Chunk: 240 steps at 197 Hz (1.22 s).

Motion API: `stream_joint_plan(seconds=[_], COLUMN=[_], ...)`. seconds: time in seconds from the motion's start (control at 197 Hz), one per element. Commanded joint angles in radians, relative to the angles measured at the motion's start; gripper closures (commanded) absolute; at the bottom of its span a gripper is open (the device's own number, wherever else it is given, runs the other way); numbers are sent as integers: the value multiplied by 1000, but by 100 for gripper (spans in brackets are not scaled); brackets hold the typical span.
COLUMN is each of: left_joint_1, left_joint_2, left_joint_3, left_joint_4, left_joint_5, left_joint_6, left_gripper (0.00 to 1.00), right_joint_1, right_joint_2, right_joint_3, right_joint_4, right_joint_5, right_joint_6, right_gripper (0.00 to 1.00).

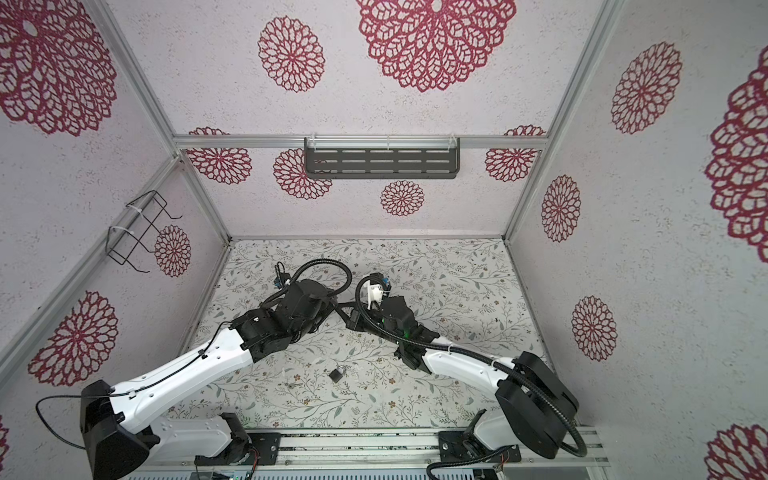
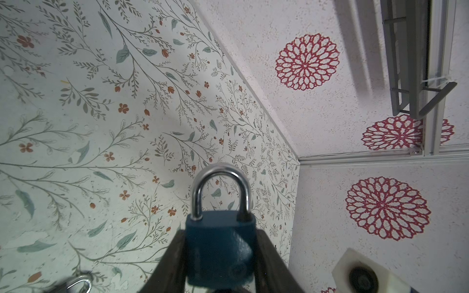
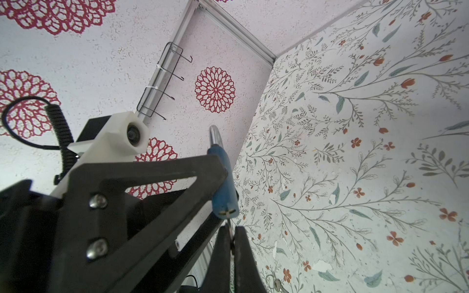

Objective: Unlock with the key
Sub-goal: 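Twist the inserted key with the right gripper to pop the shackle open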

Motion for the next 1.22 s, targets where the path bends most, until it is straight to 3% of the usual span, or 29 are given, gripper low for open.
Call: stream_joint_plan(seconds=[0.0, 0.415, 0.775, 1.21], left_joint_1=[-34, -47, -66, -75], left_joint_2=[-30, -101, -117, -122], left_joint_3=[-9, -114, -152, -207], left_joint_4=[100, 204, 270, 406], left_joint_5=[57, 50, 10, -37], left_joint_6=[-6, -45, -77, -62], left_gripper=[100, 100, 100, 100], right_joint_1=[0, 3, 23, 55], right_joint_2=[1, -4, -12, -23], right_joint_3=[46, 30, -26, -41], right_joint_4=[58, 188, 280, 312], right_joint_5=[-20, -52, 38, 112], right_joint_6=[34, 216, 340, 376], right_gripper=[100, 100, 100, 100])
